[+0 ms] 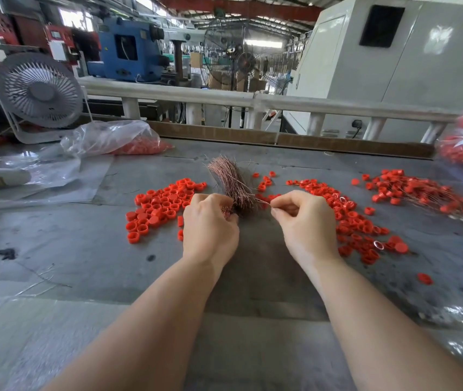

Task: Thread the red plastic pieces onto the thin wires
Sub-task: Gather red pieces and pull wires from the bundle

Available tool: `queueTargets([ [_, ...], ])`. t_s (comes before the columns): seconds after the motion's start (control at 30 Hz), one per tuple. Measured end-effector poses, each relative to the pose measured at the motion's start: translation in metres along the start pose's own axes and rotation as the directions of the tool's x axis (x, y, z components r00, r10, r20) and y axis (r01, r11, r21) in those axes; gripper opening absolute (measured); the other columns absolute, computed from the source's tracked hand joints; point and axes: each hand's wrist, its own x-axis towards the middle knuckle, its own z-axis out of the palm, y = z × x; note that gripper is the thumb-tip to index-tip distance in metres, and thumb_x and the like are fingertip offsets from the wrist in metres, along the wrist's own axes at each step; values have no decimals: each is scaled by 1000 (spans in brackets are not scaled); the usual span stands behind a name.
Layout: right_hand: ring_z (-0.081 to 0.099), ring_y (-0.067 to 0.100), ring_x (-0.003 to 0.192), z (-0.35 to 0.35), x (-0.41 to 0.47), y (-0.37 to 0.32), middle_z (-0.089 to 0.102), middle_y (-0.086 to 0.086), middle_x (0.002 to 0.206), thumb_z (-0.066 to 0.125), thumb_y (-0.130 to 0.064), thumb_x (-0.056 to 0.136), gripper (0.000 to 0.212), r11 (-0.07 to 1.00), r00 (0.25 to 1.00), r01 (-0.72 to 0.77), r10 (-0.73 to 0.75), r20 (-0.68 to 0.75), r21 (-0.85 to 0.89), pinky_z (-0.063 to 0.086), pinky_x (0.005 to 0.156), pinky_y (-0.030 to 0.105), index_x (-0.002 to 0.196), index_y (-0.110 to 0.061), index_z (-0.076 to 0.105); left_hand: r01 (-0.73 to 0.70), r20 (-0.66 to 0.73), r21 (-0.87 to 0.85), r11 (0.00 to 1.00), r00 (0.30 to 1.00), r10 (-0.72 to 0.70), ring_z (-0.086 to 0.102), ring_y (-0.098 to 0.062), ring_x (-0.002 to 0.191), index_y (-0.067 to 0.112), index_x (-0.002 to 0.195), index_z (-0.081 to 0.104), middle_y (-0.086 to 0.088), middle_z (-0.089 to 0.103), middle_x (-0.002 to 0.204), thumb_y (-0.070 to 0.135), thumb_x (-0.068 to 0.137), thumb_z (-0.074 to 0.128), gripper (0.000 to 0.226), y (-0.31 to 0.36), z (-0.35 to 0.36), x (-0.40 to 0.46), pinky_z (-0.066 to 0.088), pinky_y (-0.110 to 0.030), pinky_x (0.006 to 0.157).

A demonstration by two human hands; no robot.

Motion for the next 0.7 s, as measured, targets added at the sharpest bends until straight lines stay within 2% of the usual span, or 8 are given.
queueTargets([
  [0.1, 63, 18, 73, -1, 0, 0, 59, -11, 64, 66, -2, 80, 17, 999, 999, -37, 37, 0, 34, 51, 73, 33, 79, -20, 64, -31, 7, -37, 999, 999, 31, 51, -17, 105, 21, 108, 66, 6, 45, 103, 14, 86, 60, 23, 3, 0, -2, 30, -16, 78],
  [0.2, 60, 14, 68, -2, -1, 3, 59, -11, 63, 68, -5, 80, 21, 997, 997, -71, 71, 22, 6, 49, 69, 29, 71, -23, 63, -83, 26, -46, 996, 996, 84, 54, -17, 96, 20, 101, 68, 5, 49, 98, 13, 85, 61, 18, 7, 2, -5, 33, -17, 79],
  [0.33, 59, 15, 71, -4, -3, 3, 63, -4, 72, 68, -6, 81, 20, 998, 998, -64, 64, 29, 2, 47, 69, 26, 70, -23, 64, -93, 39, -76, 993, 995, 96, 51, -11, 81, 20, 94, 70, 1, 60, 98, 11, 84, 60, 17, 7, 2, -5, 31, -13, 69],
  [0.4, 58, 12, 69, -6, -3, 1, 63, -6, 69, 67, -5, 80, 21, 997, 999, -49, 48, 19, 61, 46, 69, 26, 70, -22, 65, -92, 48, -110, 990, 994, 97, 52, -8, 75, 20, 91, 71, 6, 61, 86, 9, 84, 60, 17, 7, 1, -6, 32, -12, 65],
  [0.47, 56, 7, 65, -7, -5, -3, 61, -9, 66, 67, -4, 80, 22, 994, 1000, -19, 16, 25, 106, 45, 66, 23, 70, -23, 64, -59, 80, -185, 981, 994, 75, 53, -7, 69, 19, 87, 71, 10, 60, 74, 6, 85, 58, 18, 8, 1, -6, 36, -14, 66],
  [0.6, 57, 3, 61, -5, -9, -10, 66, -7, 67, 68, -4, 80, 22, 986, 991, 18, -40, 131, 164, 46, 62, 16, 71, -24, 67, 113, 197, -402, 909, 980, -34, 61, -11, 64, 25, 71, 65, 3, 67, 70, 0, 89, 49, 35, 11, 0, -7, 49, -24, 64],
  [0.7, 58, -1, 61, -5, -11, -13, 68, -6, 69, 66, -1, 80, 23, 975, 972, 0, -52, 229, 222, 45, 60, 9, 73, -22, 69, 165, 231, -480, 862, 971, -58, 61, -7, 58, 24, 69, 65, 0, 66, 66, 1, 89, 51, 34, 12, -1, -7, 53, -24, 57],
])
